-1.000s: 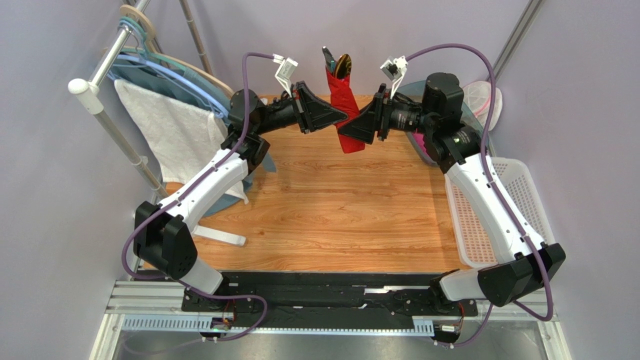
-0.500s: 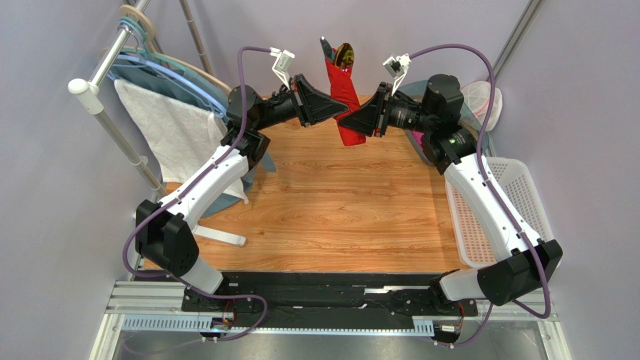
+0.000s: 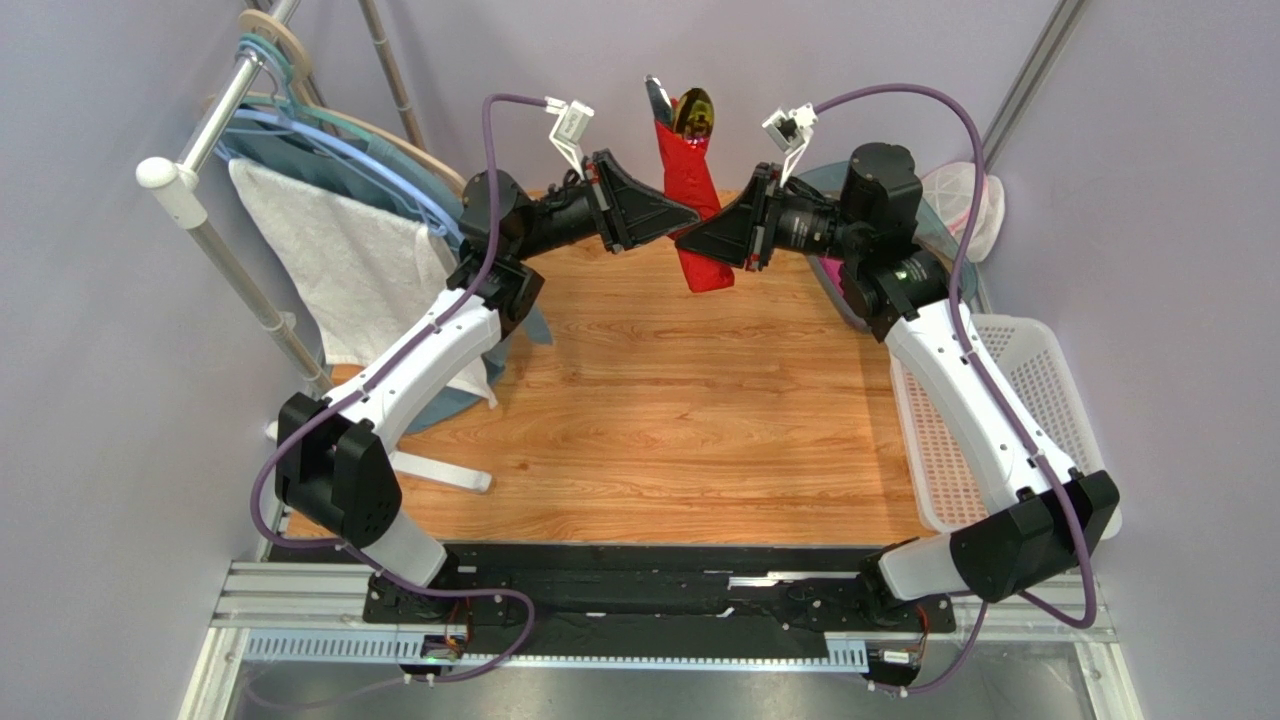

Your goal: Place the utensils on the paper napkin and roll it up

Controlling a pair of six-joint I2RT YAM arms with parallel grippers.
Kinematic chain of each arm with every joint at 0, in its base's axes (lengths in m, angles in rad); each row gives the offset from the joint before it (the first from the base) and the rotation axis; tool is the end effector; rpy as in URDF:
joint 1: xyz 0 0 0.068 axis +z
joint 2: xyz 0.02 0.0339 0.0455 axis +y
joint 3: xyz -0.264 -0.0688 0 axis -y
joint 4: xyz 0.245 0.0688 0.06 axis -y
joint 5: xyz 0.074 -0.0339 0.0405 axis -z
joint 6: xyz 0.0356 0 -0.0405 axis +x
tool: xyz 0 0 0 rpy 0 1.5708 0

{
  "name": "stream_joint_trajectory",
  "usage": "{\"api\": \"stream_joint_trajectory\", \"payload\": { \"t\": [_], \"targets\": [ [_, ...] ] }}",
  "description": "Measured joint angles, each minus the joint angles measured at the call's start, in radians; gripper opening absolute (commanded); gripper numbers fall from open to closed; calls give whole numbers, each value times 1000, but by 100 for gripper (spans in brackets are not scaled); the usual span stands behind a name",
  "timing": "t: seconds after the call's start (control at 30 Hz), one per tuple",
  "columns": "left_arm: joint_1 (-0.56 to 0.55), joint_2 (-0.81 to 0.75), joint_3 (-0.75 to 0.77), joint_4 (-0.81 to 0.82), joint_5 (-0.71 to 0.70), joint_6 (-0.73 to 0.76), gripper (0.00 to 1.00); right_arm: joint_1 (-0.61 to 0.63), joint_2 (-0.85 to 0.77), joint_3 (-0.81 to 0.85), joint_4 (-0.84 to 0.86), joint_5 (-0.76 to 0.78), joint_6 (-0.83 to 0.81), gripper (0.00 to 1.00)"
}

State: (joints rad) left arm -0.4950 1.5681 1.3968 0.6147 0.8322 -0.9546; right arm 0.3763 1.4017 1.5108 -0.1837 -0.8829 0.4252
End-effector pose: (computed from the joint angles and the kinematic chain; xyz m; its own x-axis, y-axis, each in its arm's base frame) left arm 0.3038 -0.1939 0.4369 -0.5225 -0.3423 -0.7809 0.8326 -0.0073 -0.5538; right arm 0.2772 0.1391 0.4529 -0.4550 0.1018 -0.8847 -0.8367 0.2913 0.4638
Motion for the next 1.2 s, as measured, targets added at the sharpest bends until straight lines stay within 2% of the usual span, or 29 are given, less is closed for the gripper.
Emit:
{"api": "stream_joint_trajectory", "payload": {
  "t": [0.03,0.1,0.13,0.2,0.23,0.3,0.53,0.73,1.0,1.2],
  "targets": [
    [0,0,1,0,0,-1,11,-2,0,2,-1,-2,-3,0],
    [-1,0,3,-4,-2,0,20,-6,0,5,-4,-4,-9,0],
    [-1,0,3,-5,-2,2,32,-9,2,11,-14,-8,-13,0],
    [-1,0,3,-7,-10,14,51,-15,12,34,-48,-14,-31,0],
    [-1,0,4,-11,-14,26,66,-18,18,43,-66,-17,-38,0],
    [-1,0,4,-19,-24,43,73,-32,33,72,-114,-23,-61,0],
    [7,-1,-6,-76,-28,115,73,-151,138,219,-344,-42,-216,0],
    [8,-19,-50,-208,-2,285,73,-294,274,383,-606,-35,-454,0],
    [12,-94,-93,-367,24,467,73,-505,592,616,-893,52,-760,0],
    [12,-149,-122,-430,23,544,73,-580,791,760,-992,138,-873,0]
  ]
}}
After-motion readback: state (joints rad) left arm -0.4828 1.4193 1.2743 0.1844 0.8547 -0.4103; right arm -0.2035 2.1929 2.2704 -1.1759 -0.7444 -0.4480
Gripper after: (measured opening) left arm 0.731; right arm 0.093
